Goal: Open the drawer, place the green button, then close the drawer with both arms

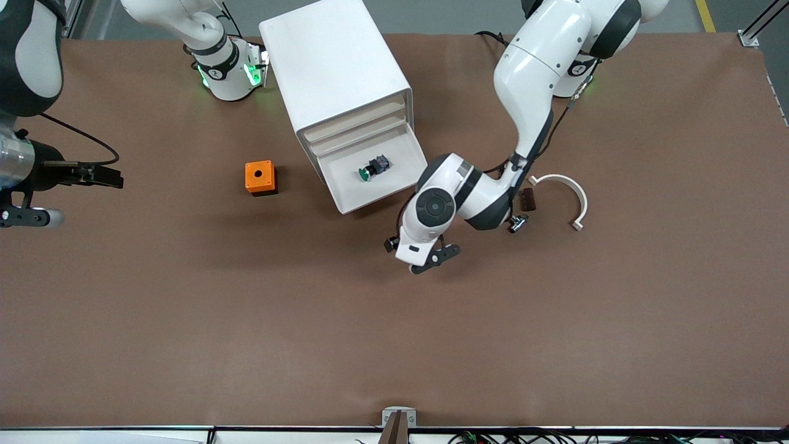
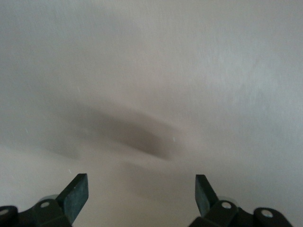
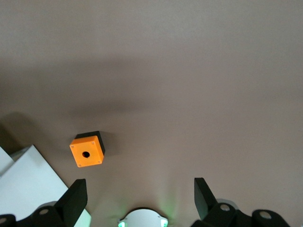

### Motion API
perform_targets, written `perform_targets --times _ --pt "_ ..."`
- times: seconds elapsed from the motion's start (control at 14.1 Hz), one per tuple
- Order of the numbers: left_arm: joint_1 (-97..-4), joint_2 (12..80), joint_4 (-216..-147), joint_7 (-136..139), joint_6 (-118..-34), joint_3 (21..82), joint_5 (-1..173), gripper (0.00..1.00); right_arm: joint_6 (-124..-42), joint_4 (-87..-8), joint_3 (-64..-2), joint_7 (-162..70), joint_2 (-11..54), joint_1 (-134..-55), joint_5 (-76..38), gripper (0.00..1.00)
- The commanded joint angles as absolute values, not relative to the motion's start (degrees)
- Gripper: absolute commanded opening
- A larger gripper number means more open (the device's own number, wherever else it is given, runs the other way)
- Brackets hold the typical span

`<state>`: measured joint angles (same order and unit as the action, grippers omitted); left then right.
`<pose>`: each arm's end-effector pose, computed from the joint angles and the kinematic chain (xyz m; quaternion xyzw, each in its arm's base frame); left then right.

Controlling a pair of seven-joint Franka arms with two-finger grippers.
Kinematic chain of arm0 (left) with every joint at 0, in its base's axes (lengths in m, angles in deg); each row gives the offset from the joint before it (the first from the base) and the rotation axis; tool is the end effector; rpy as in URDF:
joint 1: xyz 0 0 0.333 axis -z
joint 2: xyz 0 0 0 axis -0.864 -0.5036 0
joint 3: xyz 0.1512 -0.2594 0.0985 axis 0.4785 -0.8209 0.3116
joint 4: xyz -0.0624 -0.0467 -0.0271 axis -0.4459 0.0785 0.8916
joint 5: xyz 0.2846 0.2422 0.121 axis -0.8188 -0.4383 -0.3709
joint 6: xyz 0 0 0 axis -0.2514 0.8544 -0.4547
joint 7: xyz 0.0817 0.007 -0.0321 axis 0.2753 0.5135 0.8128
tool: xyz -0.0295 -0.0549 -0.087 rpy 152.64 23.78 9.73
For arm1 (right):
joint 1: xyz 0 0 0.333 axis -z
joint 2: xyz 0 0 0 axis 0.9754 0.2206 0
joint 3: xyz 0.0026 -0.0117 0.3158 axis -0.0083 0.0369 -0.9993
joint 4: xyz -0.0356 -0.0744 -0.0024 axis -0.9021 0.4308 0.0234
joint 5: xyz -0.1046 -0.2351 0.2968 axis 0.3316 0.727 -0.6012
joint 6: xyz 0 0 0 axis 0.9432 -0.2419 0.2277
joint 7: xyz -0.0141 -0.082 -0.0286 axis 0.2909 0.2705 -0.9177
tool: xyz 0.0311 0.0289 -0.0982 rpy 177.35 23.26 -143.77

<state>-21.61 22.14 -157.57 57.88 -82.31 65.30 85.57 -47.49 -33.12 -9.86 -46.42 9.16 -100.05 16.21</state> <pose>0.5481 -0.4951 0.2087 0.9685 0.2306 -0.0844 0.0409 0.5835 -0.0275 0.5555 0.9915 -0.0039 -0.1291 0.0171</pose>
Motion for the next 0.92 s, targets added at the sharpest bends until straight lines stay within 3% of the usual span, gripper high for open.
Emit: perform_targets --times 0.0,0.28,0.85 --pt "-19.6 23.9 -159.4 61.2 -80.8 65.7 84.2 0.99 -47.1 -30.7 -10.1 -52.2 9.5 -96.5 15.3 1.00" --pt "-18.2 24.9 -159.4 62.8 -75.7 65.6 84.2 0.99 -46.8 -26.6 -10.2 -51.9 9.5 -95.6 15.4 1.00" --pt "-15.5 26.8 -160.1 66.5 -73.4 63.7 84.3 0.99 -42.9 -26.8 -9.9 -52.4 5.5 -94.8 10.7 1.00"
